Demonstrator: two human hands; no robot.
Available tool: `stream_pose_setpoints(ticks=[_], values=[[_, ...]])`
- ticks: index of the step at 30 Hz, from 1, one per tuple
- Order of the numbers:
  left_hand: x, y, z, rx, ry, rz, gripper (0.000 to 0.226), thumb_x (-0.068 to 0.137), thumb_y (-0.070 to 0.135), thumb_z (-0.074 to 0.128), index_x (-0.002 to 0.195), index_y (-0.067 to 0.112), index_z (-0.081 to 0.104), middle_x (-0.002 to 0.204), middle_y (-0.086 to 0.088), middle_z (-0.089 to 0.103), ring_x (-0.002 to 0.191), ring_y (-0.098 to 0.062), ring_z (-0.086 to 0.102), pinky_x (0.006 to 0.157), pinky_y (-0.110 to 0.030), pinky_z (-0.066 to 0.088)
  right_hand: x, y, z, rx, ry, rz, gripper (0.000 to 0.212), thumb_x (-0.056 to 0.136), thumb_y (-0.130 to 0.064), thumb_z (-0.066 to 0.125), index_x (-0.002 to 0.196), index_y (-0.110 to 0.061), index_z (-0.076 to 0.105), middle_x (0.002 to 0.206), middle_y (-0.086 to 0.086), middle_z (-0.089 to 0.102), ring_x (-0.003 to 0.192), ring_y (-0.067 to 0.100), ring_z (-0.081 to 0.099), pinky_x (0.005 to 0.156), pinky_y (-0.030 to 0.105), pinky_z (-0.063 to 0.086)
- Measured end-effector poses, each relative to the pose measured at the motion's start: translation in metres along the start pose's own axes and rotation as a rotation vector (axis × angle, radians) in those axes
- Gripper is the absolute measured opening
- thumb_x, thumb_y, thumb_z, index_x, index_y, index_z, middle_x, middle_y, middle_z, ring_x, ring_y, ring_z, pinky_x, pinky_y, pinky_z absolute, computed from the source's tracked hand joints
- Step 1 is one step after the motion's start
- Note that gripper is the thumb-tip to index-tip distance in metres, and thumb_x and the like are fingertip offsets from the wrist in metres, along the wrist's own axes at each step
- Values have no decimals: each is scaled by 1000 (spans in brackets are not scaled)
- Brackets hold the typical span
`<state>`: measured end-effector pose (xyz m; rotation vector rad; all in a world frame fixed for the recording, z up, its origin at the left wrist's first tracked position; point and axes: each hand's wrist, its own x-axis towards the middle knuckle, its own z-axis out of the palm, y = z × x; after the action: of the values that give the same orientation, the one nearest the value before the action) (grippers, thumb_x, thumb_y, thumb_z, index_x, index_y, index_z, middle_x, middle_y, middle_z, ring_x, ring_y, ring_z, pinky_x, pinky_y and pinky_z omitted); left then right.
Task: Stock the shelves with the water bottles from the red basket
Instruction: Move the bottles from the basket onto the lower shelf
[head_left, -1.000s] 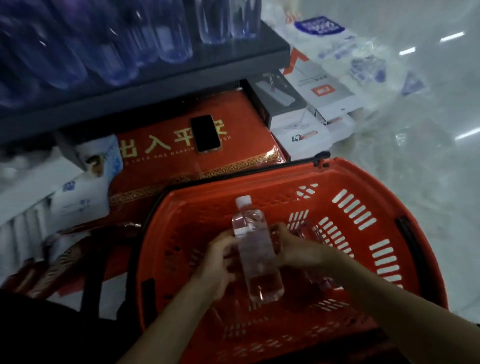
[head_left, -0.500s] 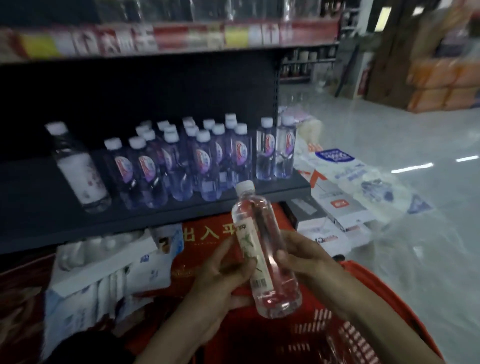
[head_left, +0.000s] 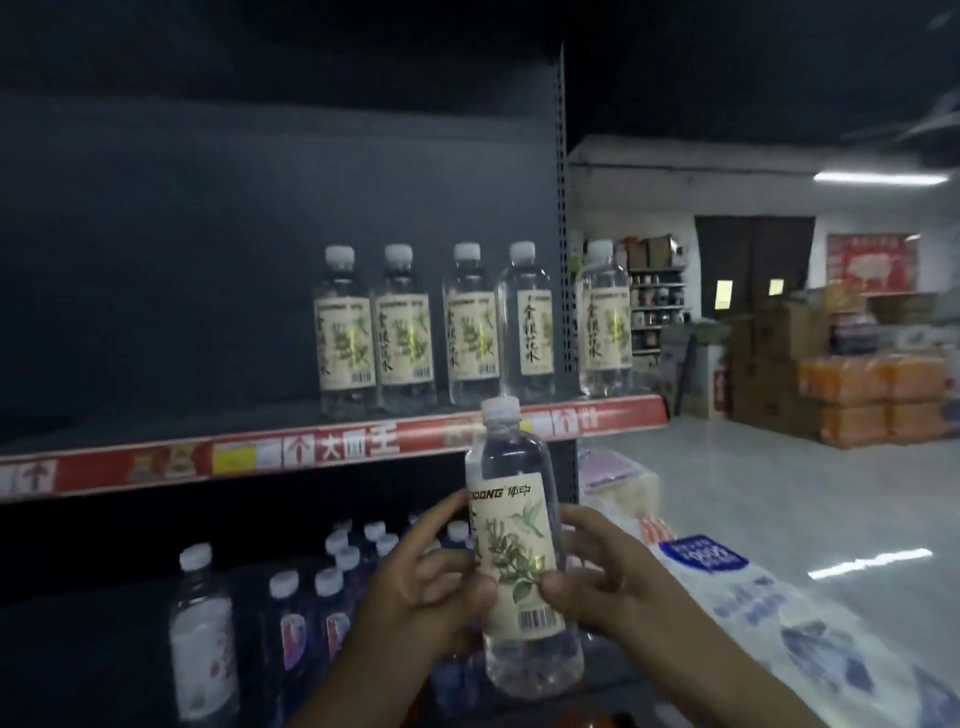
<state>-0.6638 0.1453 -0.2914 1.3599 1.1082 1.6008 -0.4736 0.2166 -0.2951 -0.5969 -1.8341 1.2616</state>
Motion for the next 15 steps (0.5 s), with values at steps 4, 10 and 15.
stream_pose_setpoints(ticks=[4, 10, 15], values=[[30, 37, -16, 127, 78, 212, 72, 73, 6, 82, 121, 51, 54, 86, -3, 73, 83, -19, 72, 73, -32, 59, 48, -42, 13, -203, 20, -147, 59, 72, -45, 77, 129, -42, 59, 127, -2, 62, 109, 14, 66, 91, 37, 57], [85, 83, -50, 296, 184, 387, 74, 80, -9, 69, 123, 48, 51, 85, 7, 72, 75, 1, 66, 66, -18, 52, 124, -78, 41, -114, 157, -309, 56, 83, 3, 72, 114, -42, 56, 105, -21, 70, 95, 0, 68, 72, 20, 58], [135, 101, -69, 277, 254, 410, 78, 81, -15, 64, 133, 43, 50, 106, -11, 66, 92, -22, 67, 66, -21, 55, 173, -98, 62, -125, 228, -379, 58, 86, 7, 64, 115, -43, 52, 109, -16, 68, 95, 4, 68, 81, 35, 61]])
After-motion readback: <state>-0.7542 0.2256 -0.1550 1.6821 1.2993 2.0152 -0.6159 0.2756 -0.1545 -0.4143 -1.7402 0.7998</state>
